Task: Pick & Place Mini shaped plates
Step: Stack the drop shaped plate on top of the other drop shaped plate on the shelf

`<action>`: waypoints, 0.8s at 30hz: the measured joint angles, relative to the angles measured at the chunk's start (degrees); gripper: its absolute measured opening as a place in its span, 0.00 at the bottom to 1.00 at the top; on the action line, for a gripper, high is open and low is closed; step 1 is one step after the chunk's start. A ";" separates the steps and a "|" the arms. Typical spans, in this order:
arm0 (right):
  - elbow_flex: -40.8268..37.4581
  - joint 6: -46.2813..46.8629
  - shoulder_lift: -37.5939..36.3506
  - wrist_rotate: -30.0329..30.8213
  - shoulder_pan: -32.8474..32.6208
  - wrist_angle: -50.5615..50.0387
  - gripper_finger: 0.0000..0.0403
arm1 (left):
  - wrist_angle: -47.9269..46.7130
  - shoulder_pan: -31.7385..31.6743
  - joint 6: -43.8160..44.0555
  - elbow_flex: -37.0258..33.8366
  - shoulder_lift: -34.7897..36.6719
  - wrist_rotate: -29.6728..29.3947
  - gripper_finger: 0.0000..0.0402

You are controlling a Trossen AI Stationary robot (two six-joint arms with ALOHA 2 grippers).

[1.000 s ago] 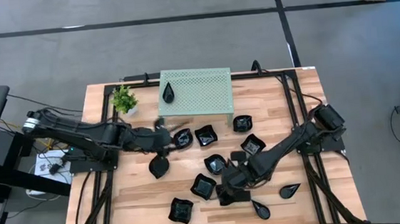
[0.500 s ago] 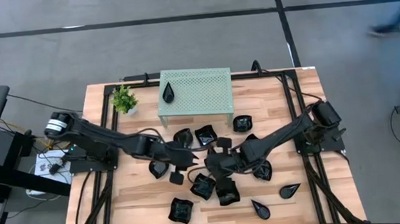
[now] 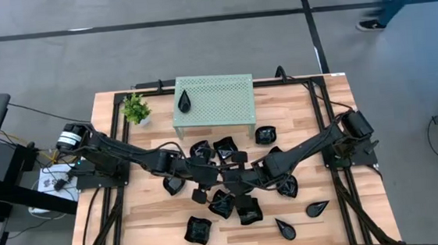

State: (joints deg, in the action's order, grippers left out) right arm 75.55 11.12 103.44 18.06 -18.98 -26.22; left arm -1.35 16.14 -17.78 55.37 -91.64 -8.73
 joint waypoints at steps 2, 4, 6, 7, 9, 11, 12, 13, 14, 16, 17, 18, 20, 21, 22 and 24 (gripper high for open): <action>0.00 -1.88 0.00 0.00 0.00 2.16 0.00 | 0.12 0.00 0.00 0.00 0.00 0.00 0.32; 0.00 -3.06 0.00 0.01 0.00 3.33 0.00 | 0.12 0.00 0.02 0.00 0.00 0.05 0.31; 0.00 -3.67 0.00 0.02 0.00 3.35 0.00 | 0.09 0.00 0.03 0.00 0.00 0.07 0.30; 0.00 -3.72 0.00 0.00 0.00 3.23 0.00 | 0.06 0.00 0.09 0.00 0.00 0.06 0.30; 0.00 -3.70 -0.01 0.02 0.00 2.69 0.00 | -0.21 0.00 0.20 0.00 0.00 0.04 0.29; 0.00 -3.68 -0.02 0.02 0.00 2.39 0.00 | -0.78 0.00 0.27 0.00 0.00 0.04 0.28; 0.00 -3.65 -0.02 0.02 0.00 2.48 0.00 | -0.82 0.00 0.51 0.00 0.00 0.04 0.28; 0.00 -3.63 -0.02 0.02 0.00 2.53 0.00 | -0.86 0.05 1.04 0.00 0.00 0.06 0.27; 0.00 -3.61 -0.02 0.02 0.00 2.53 0.00 | -1.13 0.17 1.64 0.00 0.02 0.11 0.27; 0.00 -3.61 -0.02 0.02 0.00 2.49 0.00 | -1.83 0.27 2.69 0.00 0.02 1.06 0.27; 0.00 -3.61 -0.02 0.02 0.00 2.51 0.00 | -2.03 0.33 3.20 0.00 0.02 1.80 0.27; 0.00 -3.61 -0.02 0.02 0.01 2.51 0.00 | -2.14 0.35 3.60 0.00 0.02 2.54 0.27; 0.00 -3.59 -0.02 0.02 0.02 2.53 0.00 | -2.31 0.35 4.53 0.00 0.02 2.99 0.26; 0.00 -3.59 -0.02 0.02 0.00 2.59 0.00 | -2.31 0.33 4.62 0.00 0.02 3.02 0.26; 0.00 -3.59 -0.02 0.02 0.00 2.76 0.00 | -2.39 0.33 4.72 0.00 0.02 3.02 0.26; 0.00 -3.59 -0.02 0.02 0.00 2.84 0.00 | -2.49 0.31 4.74 0.00 0.02 3.02 0.26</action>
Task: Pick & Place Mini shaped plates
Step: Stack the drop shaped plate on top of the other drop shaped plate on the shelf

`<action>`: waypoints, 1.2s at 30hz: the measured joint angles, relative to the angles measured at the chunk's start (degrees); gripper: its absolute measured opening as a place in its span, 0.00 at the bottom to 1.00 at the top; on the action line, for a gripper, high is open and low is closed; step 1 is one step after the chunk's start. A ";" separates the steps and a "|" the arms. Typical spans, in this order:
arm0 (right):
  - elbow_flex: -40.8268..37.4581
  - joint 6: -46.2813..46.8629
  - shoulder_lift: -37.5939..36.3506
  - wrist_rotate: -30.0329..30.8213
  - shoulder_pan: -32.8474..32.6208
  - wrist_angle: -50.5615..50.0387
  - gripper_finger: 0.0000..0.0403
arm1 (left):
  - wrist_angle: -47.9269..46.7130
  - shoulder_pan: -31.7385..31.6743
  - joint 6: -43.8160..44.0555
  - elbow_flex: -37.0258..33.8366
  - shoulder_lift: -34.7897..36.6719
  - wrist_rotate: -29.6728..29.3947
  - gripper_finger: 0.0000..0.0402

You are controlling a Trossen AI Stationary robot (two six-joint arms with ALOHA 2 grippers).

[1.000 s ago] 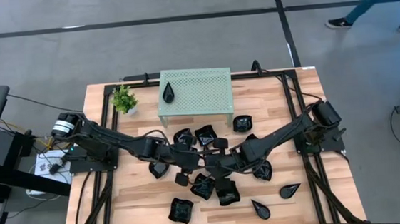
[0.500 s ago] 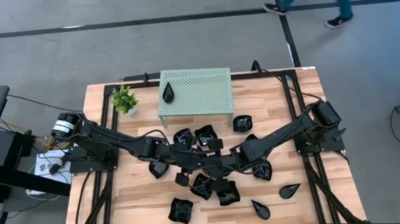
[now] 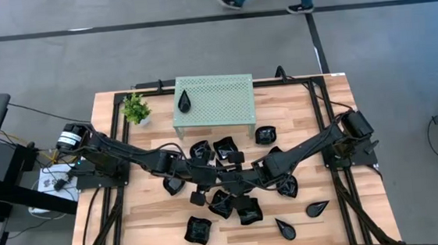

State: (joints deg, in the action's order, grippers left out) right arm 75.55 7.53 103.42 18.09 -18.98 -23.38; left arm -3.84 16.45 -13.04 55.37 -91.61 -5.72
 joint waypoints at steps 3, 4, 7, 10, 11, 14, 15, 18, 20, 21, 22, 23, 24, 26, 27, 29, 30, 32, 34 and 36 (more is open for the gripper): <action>0.00 -0.01 0.00 0.00 0.01 0.00 0.00 | -0.15 0.00 0.02 0.00 0.00 0.00 0.26; 0.00 0.00 0.00 0.00 0.02 0.00 0.00 | -0.21 0.02 0.09 0.00 0.00 0.00 0.26; 0.00 -0.01 0.00 -0.02 0.00 0.06 0.00 | 0.01 0.00 0.42 -0.84 0.11 0.00 0.26; 0.00 -0.04 0.00 -0.04 -0.02 0.30 0.00 | -0.01 -0.14 0.44 -2.32 0.11 -0.18 0.26; 0.00 -0.11 0.00 -0.06 -0.02 0.33 0.00 | -0.01 -0.15 0.44 -2.73 0.11 -0.27 0.26; 0.00 -0.60 0.00 -0.13 0.06 0.72 0.00 | 0.12 -0.14 0.44 -3.04 0.11 -0.28 0.26; 0.00 -0.61 0.00 -0.13 0.09 1.08 0.00 | 0.37 -0.14 0.44 -3.04 0.11 -0.28 0.26; 0.00 -1.65 -0.02 -0.49 0.25 2.82 0.00 | 1.44 -0.25 -0.02 -3.04 0.11 -0.23 0.26; 0.00 -3.48 -0.04 -1.23 0.33 3.13 0.00 | 2.39 -0.33 -0.04 -3.06 0.09 -0.17 0.26; 0.00 -4.13 -0.04 -1.29 0.34 3.13 0.00 | 2.72 -0.35 -0.06 -3.06 0.09 -0.16 0.26; 0.00 -4.47 -0.04 -1.31 0.36 3.10 0.00 | 2.85 -0.35 -0.11 -3.06 0.09 -0.15 0.26; 0.00 -4.53 -0.04 -1.33 0.42 3.08 0.00 | 2.83 -0.35 -0.15 -3.06 0.09 -0.15 0.25; 0.00 -4.53 -0.04 -1.36 0.51 3.05 0.00 | 2.81 -0.33 -0.17 -3.06 0.09 -0.15 0.24; 0.00 -4.67 -0.04 -1.44 0.62 2.86 0.00 | 2.83 -0.33 -0.19 -3.06 0.09 -0.16 0.21; 0.00 -4.72 -0.04 -1.50 0.69 2.80 0.00 | 2.83 -0.34 -0.20 -3.06 0.09 -0.17 0.20; 0.00 -4.97 -0.04 -1.52 0.80 2.65 0.00 | 2.85 -0.37 -0.20 -3.06 0.09 -0.17 0.16; 0.00 -5.04 -0.04 -1.53 0.90 2.64 0.00 | 2.85 -0.36 -0.20 -3.06 0.09 -0.15 0.14; 0.00 -5.07 -0.04 -1.55 1.09 2.64 0.00 | 2.83 -0.35 -0.22 -3.06 0.09 -0.13 0.10; 0.00 -5.14 -0.07 -1.55 1.16 2.60 0.01 | 2.81 -0.35 -0.24 -3.06 0.09 -0.06 0.06; 0.00 -6.33 -0.07 -1.53 1.16 2.60 0.02 | 2.82 -0.35 -0.23 -3.06 0.09 -0.01 0.04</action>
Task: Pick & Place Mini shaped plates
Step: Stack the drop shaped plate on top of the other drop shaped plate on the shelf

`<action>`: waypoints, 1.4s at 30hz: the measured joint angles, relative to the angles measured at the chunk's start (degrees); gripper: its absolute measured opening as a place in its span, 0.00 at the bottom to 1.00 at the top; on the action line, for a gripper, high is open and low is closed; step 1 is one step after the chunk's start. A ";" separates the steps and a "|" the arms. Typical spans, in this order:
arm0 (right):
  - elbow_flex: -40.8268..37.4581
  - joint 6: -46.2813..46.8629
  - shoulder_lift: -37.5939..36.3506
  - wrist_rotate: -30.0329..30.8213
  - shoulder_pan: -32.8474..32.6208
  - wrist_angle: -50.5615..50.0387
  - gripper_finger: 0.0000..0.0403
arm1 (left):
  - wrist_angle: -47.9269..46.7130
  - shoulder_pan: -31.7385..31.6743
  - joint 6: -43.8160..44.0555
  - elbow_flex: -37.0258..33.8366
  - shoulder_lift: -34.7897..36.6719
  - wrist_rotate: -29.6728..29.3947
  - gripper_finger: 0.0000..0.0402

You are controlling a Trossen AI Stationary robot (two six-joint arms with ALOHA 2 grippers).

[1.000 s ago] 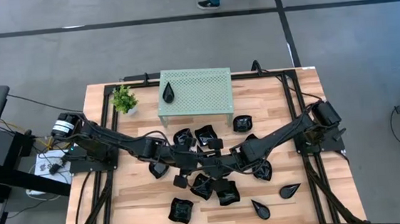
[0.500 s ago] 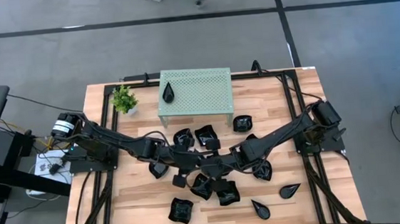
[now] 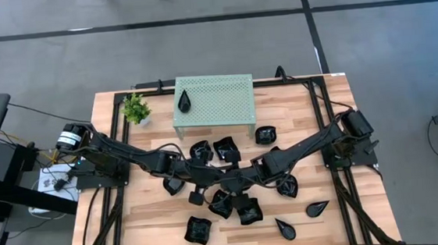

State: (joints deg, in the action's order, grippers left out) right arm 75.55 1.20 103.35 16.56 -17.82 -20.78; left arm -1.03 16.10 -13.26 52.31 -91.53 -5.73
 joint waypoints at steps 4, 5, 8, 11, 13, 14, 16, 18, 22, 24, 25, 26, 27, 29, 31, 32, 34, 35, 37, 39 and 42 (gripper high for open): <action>0.00 -1.82 0.00 0.00 0.00 0.09 0.06 | 0.06 0.02 -1.19 0.00 0.00 -0.03 0.05; 0.00 -1.78 0.00 0.00 0.00 0.11 0.07 | 0.06 0.02 -1.34 0.00 0.00 -0.05 0.05; 0.00 -1.80 0.00 0.00 0.00 0.21 0.12 | 0.04 0.02 -1.46 0.00 0.00 -0.18 0.06; 0.00 -1.80 0.00 0.00 -0.04 0.33 0.16 | 0.01 0.04 -1.46 0.00 0.00 -0.18 0.05; 0.21 -1.80 0.00 0.03 -0.05 0.07 0.19 | -0.09 0.04 -1.47 0.00 -0.02 -0.18 0.05; 0.65 -1.80 0.00 0.10 -0.18 -0.37 0.20 | -0.10 0.04 -1.46 0.00 -0.02 -0.18 0.05; 2.39 -1.80 0.00 0.24 -0.52 -1.69 0.21 | -0.10 0.04 -1.47 0.00 -0.02 -0.18 0.05; 5.08 -2.33 0.00 0.25 -0.71 -5.45 0.22 | -0.07 0.20 -1.48 0.00 -0.02 -0.18 0.06; 12.51 -2.66 0.02 3.38 -1.73 -17.28 0.23 | -0.24 1.27 -2.03 0.00 0.31 -0.31 0.06; 16.47 -2.65 0.02 6.56 -2.28 -24.20 0.23 | -0.81 2.22 -3.28 0.00 1.41 -1.70 0.06; 18.62 -2.40 0.02 8.12 -2.60 -27.60 0.23 | -1.66 2.91 -4.29 0.00 2.45 -3.21 0.06; 20.78 -1.98 0.02 9.49 -3.01 -31.00 0.23 | -2.27 3.58 -5.42 -0.02 3.67 -5.27 0.06; 23.08 -1.53 0.01 10.50 -3.55 -34.11 0.23 | -3.24 4.35 -7.01 -0.02 5.25 -7.93 0.06; 27.14 -1.34 -0.65 11.84 -4.88 -39.37 0.23 | -5.80 5.59 -10.68 -0.02 9.27 -13.49 0.06; 29.74 -1.31 -2.18 12.26 -6.36 -41.54 0.23 | -7.56 5.89 -15.06 -0.02 13.57 -17.81 0.06; 30.13 -1.12 -3.58 12.23 -7.23 -41.80 0.23 | -8.47 5.69 -17.65 -0.02 15.96 -19.06 0.06; 28.87 0.24 -7.03 12.09 -8.78 -40.78 0.23 | -9.66 4.16 -24.58 -0.02 20.55 -19.79 0.06; 26.79 0.53 -9.13 12.10 -9.48 -38.94 0.23 | -10.55 3.06 -27.87 0.00 22.78 -19.88 0.06; 19.85 0.53 -13.21 11.59 -10.58 -32.97 0.23 | -11.83 0.11 -32.63 0.00 26.42 -19.85 0.06; 10.16 0.03 -17.24 9.02 -11.01 -24.43 0.23 | -13.75 -3.51 -35.58 0.00 29.93 -19.92 0.05; -5.96 -1.40 -23.54 3.91 -10.30 -8.92 0.23 | -16.69 -10.06 -38.96 0.00 33.52 -17.05 0.04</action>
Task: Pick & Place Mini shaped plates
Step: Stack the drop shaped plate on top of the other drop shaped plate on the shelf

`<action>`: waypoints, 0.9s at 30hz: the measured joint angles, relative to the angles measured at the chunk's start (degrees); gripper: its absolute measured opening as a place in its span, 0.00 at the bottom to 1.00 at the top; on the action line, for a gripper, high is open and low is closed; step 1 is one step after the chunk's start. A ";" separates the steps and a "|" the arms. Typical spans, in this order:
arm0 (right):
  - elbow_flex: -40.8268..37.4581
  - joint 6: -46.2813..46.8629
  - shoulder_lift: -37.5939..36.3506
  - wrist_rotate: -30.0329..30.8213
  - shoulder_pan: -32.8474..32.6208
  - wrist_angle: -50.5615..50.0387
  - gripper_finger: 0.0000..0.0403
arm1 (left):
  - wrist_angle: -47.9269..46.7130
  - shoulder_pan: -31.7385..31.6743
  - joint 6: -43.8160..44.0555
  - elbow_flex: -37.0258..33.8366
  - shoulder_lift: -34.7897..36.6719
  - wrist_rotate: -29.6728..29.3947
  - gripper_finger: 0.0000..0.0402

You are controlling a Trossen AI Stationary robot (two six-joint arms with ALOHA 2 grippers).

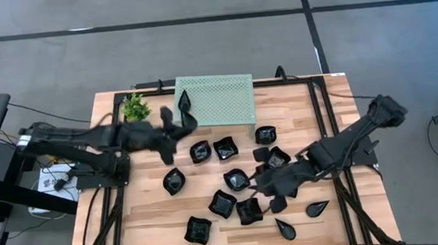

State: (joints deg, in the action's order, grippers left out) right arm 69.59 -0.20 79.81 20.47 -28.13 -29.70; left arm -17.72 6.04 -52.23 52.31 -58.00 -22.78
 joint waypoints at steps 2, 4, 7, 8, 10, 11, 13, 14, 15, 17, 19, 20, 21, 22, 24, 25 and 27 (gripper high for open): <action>-9.64 -1.09 -3.47 -2.45 1.22 12.13 0.23 | -2.25 -5.19 -2.26 0.00 1.01 4.46 0.04; -17.51 -2.94 -5.97 -3.94 2.83 20.77 0.23 | -4.32 -9.98 -5.08 0.00 1.01 10.44 0.04; -25.18 -4.34 -8.94 -4.44 5.08 29.90 0.23 | -4.73 -16.16 -6.34 0.00 -0.66 18.90 0.04; -26.51 -4.61 -9.78 -4.46 5.89 31.39 0.23 | -4.90 -17.99 -6.40 0.00 -1.49 20.56 0.04; -27.55 -3.94 -11.17 -4.80 7.48 31.89 0.23 | -4.89 -21.16 -6.55 -0.02 -3.22 22.20 0.04; -27.68 -2.72 -11.75 -5.12 8.15 31.89 0.23 | -4.82 -22.57 -7.24 0.00 -4.22 22.67 0.04; -27.68 -0.94 -12.46 -5.77 9.02 32.16 0.23 | -4.58 -24.81 -8.75 -0.02 -5.98 23.44 0.04; -27.68 -0.90 -12.57 -5.85 9.27 32.54 0.23 | -4.22 -25.62 -8.96 -0.02 -6.84 24.21 0.04; -27.68 -0.96 -12.55 -5.94 9.28 32.94 0.23 | -4.04 -26.37 -9.02 -0.02 -7.53 25.10 0.04; -27.68 -1.29 -12.38 -5.90 9.19 32.91 0.23 | -4.07 -27.94 -9.06 -0.02 -8.96 26.96 0.04; -27.68 -1.27 -11.90 -6.20 9.04 32.62 0.23 | -4.08 -29.04 -9.44 -0.02 -10.20 27.60 0.04; -27.68 -1.30 -11.74 -6.32 9.01 32.42 0.23 | -4.06 -29.42 -10.49 -0.02 -10.58 27.60 0.04; -27.68 -1.45 -11.59 -6.81 9.01 32.62 0.23 | -3.86 -29.77 -11.69 -0.02 -10.87 27.65 0.04; -27.68 -1.76 -11.54 -7.15 9.01 32.49 0.23 | -3.46 -30.06 -12.71 -0.02 -11.08 27.73 0.04; -27.68 -2.32 -11.54 -7.15 9.04 32.50 0.23 | -3.33 -30.82 -13.50 -0.02 -11.21 27.75 0.04; -27.68 -2.60 -11.54 -7.16 9.04 32.51 0.23 | -3.19 -31.20 -13.55 -0.02 -11.26 27.74 0.04; -27.68 -2.78 -11.54 -7.17 9.01 32.48 0.23 | -3.27 -32.30 -13.57 -0.02 -11.34 27.66 0.04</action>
State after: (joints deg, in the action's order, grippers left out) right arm 41.91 -2.98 68.27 13.30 -19.11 2.79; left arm -20.99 -26.26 -65.80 52.29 -69.34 4.89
